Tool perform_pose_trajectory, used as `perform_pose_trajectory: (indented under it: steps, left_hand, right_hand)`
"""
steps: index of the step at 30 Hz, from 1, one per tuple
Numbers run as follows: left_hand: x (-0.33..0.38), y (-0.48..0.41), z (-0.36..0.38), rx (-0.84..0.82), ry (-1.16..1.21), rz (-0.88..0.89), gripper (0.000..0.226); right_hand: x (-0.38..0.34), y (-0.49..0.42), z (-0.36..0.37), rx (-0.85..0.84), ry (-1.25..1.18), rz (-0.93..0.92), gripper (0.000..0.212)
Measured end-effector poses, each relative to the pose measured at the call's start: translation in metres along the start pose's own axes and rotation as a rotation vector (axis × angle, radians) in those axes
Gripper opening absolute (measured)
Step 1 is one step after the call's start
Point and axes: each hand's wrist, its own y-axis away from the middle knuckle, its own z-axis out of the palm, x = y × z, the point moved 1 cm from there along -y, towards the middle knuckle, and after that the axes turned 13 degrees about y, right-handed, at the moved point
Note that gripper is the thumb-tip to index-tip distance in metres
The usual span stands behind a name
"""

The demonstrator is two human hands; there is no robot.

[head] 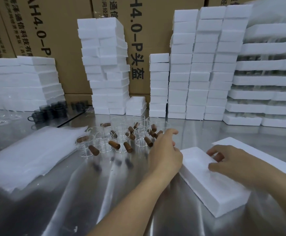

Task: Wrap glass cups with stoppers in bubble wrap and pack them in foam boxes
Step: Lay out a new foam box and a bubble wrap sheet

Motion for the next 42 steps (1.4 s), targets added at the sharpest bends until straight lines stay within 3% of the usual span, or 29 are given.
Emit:
perform_pose_trajectory:
  steps: [3, 8, 13, 18, 23, 26, 32, 35, 42]
  left_hand:
    - [0.012, -0.002, -0.009, 0.091, 0.067, 0.071, 0.039]
    - [0.027, -0.009, -0.039, 0.362, 0.189, 0.224, 0.022]
    - [0.019, -0.014, -0.064, 0.441, -0.175, 0.263, 0.017]
    - [-0.006, -0.025, -0.086, 0.353, -0.493, 0.08, 0.032]
    - [-0.022, -0.029, -0.104, 0.341, -0.594, -0.114, 0.034]
    - [-0.028, -0.034, -0.129, 0.525, -0.515, -0.168, 0.036]
    - [-0.048, -0.027, -0.17, 0.924, -0.101, -0.256, 0.054]
    - [-0.06, -0.026, -0.176, 0.938, 0.052, -0.356, 0.051]
    - [-0.063, -0.021, -0.162, 0.885, -0.168, -0.356, 0.06]
  right_hand:
    - [-0.008, 0.003, -0.001, 0.043, 0.097, -0.129, 0.029]
    - [-0.021, 0.008, 0.002, 0.16, -0.014, -0.249, 0.041]
    - [-0.02, 0.01, 0.007, 0.139, 0.009, -0.226, 0.019]
    - [-0.024, 0.007, 0.013, 0.103, 0.029, -0.213, 0.017]
    - [-0.023, 0.007, 0.016, 0.096, 0.024, -0.211, 0.018]
    - [-0.023, 0.007, 0.016, 0.108, 0.006, -0.215, 0.02]
    - [-0.021, 0.006, 0.018, 0.122, -0.001, -0.217, 0.021]
    - [-0.02, 0.006, 0.017, 0.116, -0.008, -0.221, 0.019]
    - [-0.022, 0.008, 0.016, 0.096, -0.026, -0.214, 0.017]
